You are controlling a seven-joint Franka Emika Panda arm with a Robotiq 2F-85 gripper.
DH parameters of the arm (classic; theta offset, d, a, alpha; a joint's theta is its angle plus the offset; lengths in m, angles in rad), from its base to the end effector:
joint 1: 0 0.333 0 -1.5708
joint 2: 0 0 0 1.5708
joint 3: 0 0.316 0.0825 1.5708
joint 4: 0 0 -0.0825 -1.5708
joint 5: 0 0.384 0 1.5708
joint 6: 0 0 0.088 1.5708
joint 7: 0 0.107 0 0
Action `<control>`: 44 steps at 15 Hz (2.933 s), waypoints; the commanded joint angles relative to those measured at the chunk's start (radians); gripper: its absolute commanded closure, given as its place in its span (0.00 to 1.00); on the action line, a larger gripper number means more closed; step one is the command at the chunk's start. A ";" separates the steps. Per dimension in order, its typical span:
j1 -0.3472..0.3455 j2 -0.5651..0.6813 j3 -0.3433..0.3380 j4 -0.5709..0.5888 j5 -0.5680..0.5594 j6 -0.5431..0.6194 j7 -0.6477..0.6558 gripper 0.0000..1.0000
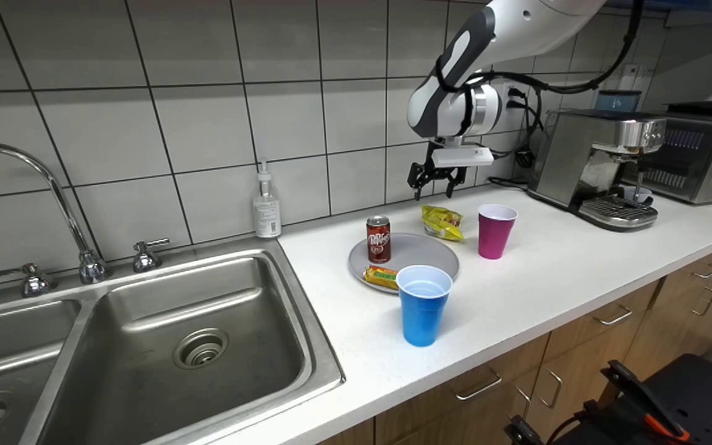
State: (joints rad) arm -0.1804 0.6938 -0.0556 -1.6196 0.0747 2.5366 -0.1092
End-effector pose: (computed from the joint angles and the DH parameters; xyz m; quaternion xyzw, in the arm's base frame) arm 0.6951 -0.1620 0.2400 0.9902 -0.0827 0.1117 0.0118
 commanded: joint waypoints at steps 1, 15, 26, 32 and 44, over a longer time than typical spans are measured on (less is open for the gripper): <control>-0.006 -0.099 0.047 -0.082 0.001 -0.055 -0.064 0.00; 0.018 -0.282 0.160 -0.284 0.019 -0.112 -0.301 0.00; 0.052 -0.287 0.188 -0.320 0.011 -0.142 -0.429 0.00; 0.076 -0.231 0.181 -0.270 -0.011 -0.154 -0.425 0.00; 0.090 -0.113 0.167 -0.167 -0.062 -0.144 -0.394 0.00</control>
State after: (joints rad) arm -0.0988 0.5487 0.1191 -1.8433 0.0400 2.4211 -0.5140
